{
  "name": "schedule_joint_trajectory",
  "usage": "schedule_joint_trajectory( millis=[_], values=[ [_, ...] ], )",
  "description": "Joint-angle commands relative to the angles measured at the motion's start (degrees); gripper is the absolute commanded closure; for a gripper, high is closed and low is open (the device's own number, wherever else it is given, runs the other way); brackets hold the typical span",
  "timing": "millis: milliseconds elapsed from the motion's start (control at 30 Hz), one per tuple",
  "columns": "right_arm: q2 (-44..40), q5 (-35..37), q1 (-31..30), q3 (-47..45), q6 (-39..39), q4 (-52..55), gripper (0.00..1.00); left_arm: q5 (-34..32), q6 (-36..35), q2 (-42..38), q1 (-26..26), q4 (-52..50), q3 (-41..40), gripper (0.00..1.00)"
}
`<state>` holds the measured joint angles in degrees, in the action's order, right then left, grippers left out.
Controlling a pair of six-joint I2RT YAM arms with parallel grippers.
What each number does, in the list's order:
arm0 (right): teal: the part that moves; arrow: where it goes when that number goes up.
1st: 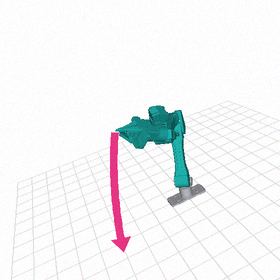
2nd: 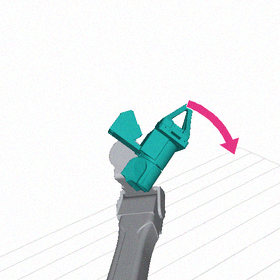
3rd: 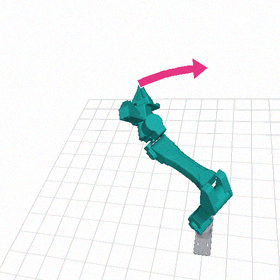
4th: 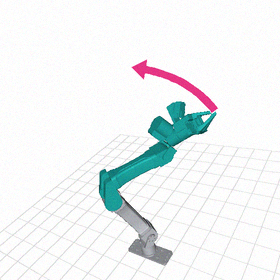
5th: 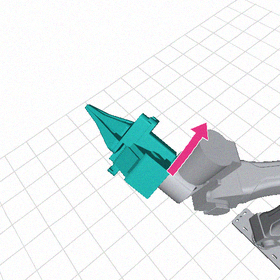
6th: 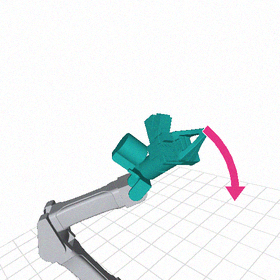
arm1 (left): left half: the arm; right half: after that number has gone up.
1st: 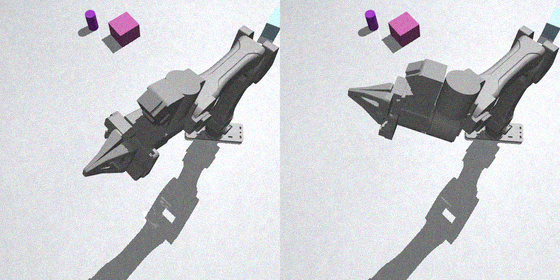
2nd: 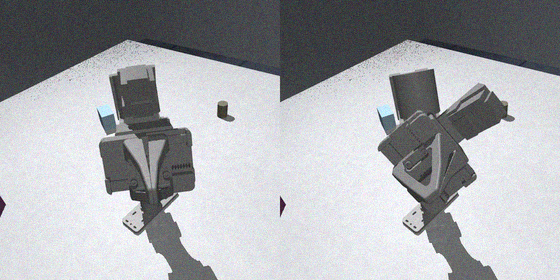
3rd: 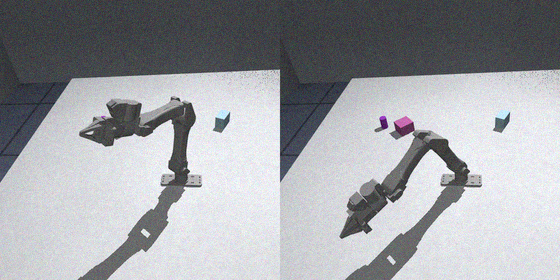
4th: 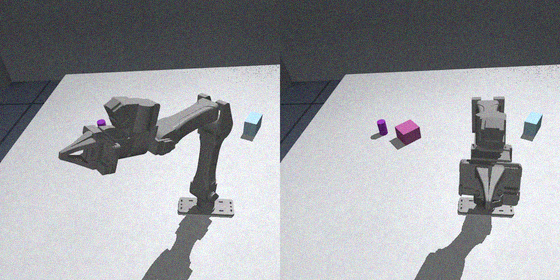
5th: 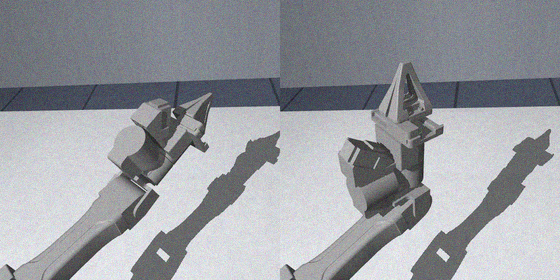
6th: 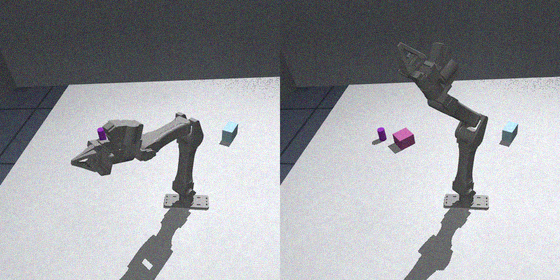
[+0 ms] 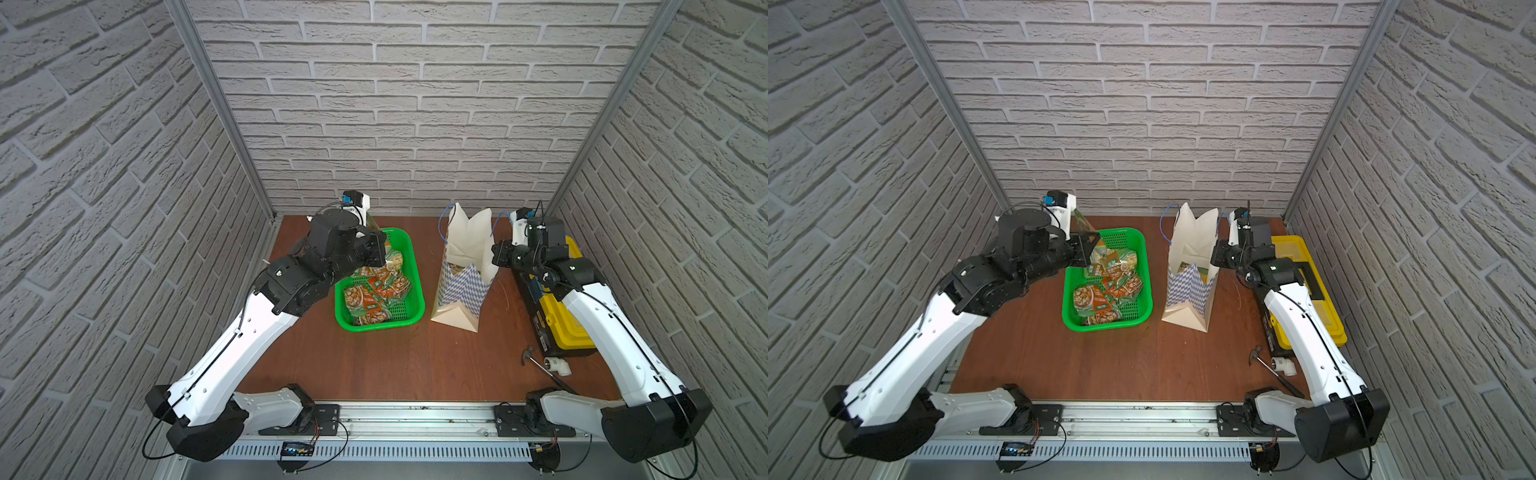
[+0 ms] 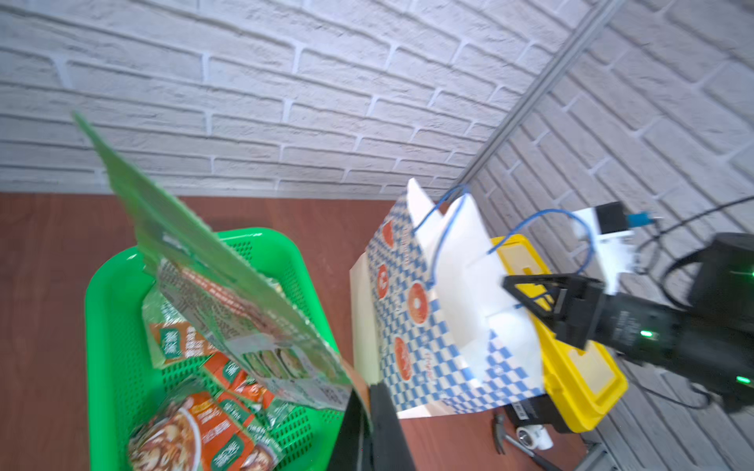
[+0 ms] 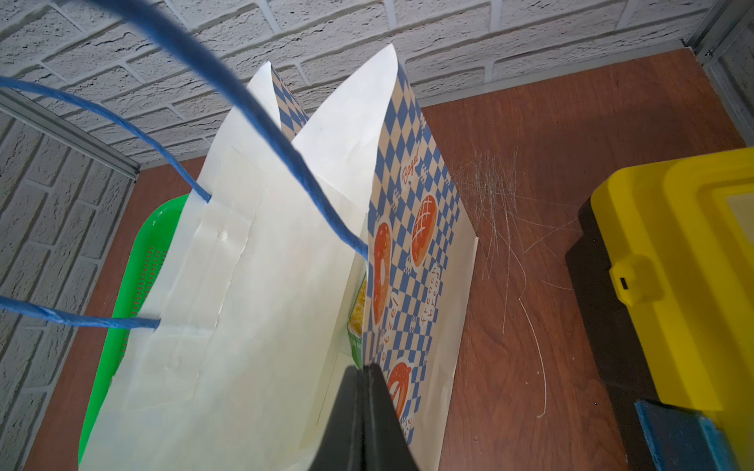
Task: Place the condiment packets inside the bag
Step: Pick up the condiment packet from the storage box, then place the condiment packet in the paper bag.
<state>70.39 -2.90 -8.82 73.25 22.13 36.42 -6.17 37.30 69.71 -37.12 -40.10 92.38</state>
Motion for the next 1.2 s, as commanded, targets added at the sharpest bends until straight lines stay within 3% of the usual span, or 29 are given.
schedule_joint_trajectory(
  millis=[0, 200, 467, 733, 1000, 1167],
  values=[
    [-1.5, -0.4, 0.1, -0.8, 0.4, -0.1, 0.97, 3.0, -0.7, 0.1, -0.9, 4.2, 2.8, 1.0],
    [-1.9, -0.4, 0.1, -0.9, 0.6, 0.0, 0.97, 14.4, 2.8, 4.6, -2.3, 12.1, 7.8, 1.0],
    [-2.5, -0.4, 0.1, -1.0, 0.6, 0.2, 0.97, 21.2, 3.3, 13.0, -7.6, 18.2, 16.4, 1.0],
    [-2.9, -0.4, 0.1, -1.5, 0.7, 0.0, 0.97, 27.8, 5.8, 24.5, -8.8, 19.4, 24.7, 1.0],
    [-3.4, 0.0, 0.1, -1.9, 0.3, 0.2, 0.97, 31.4, 5.8, 34.7, -7.6, 15.7, 30.2, 1.0],
    [-3.5, 0.3, 0.2, -2.1, 0.0, 0.5, 0.97, 30.0, 5.5, 36.1, -5.8, 13.7, 28.5, 1.0]
  ],
)
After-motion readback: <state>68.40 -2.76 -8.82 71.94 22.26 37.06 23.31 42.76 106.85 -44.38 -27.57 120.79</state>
